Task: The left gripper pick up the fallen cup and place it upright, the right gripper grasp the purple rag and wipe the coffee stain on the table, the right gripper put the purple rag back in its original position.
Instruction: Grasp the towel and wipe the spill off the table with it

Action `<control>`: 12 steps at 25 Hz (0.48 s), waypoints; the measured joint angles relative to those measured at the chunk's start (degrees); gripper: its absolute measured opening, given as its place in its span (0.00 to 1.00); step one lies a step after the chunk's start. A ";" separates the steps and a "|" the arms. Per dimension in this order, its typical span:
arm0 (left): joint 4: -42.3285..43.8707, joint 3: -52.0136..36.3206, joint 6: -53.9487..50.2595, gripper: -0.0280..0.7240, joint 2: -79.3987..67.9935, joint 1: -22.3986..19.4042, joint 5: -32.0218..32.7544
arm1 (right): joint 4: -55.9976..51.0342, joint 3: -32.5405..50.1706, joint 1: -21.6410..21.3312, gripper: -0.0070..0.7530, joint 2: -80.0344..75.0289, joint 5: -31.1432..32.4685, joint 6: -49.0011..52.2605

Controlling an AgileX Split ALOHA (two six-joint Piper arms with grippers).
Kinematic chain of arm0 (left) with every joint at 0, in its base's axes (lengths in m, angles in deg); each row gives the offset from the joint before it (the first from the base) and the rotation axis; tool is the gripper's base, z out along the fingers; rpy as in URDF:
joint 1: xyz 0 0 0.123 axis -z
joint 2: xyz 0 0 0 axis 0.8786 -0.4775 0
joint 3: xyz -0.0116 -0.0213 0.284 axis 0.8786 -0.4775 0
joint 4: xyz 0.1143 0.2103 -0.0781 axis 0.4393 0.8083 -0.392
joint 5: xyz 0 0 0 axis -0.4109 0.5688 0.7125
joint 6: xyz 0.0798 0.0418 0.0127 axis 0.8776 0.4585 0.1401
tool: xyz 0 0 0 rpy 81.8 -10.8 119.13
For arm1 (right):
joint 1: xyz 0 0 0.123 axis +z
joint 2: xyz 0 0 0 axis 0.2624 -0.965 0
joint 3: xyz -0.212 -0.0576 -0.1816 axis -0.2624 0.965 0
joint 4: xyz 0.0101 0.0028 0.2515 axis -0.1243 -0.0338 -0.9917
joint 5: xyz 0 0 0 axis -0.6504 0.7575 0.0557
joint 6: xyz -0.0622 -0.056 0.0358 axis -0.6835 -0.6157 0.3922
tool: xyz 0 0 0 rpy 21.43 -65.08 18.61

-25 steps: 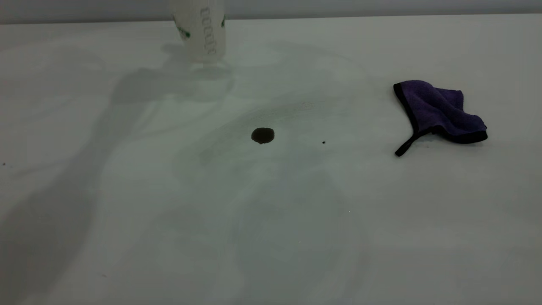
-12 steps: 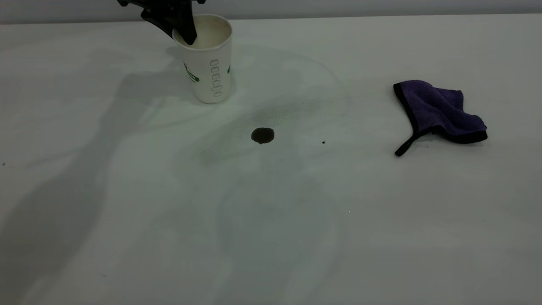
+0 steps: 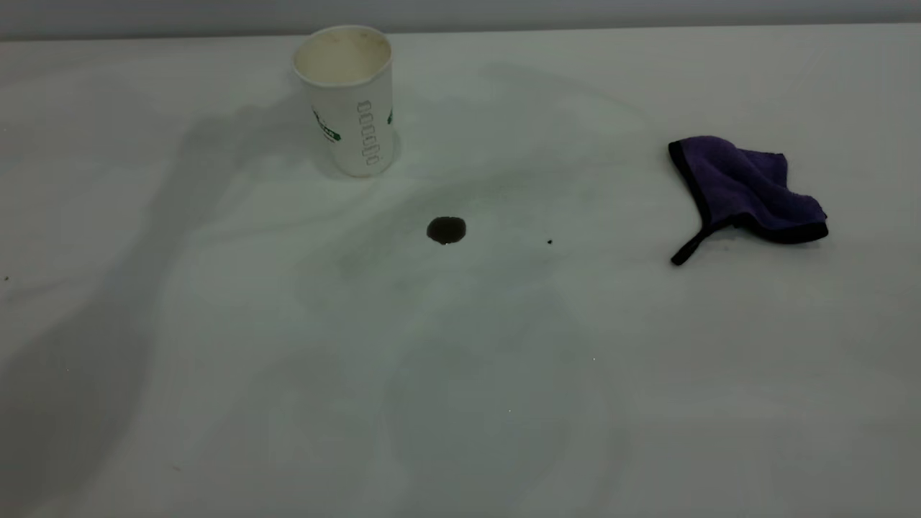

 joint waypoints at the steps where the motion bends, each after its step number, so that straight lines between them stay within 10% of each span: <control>1: 0.00 1.17 -0.05 0.98 1.49 -0.15 0.00 | 0.00 0.00 0.00 0.78 0.00 0.00 0.00; 12: 7.90 -6.71 -8.22 0.89 23.37 -0.66 0.05 | 0.00 0.00 0.00 0.78 0.00 0.00 0.00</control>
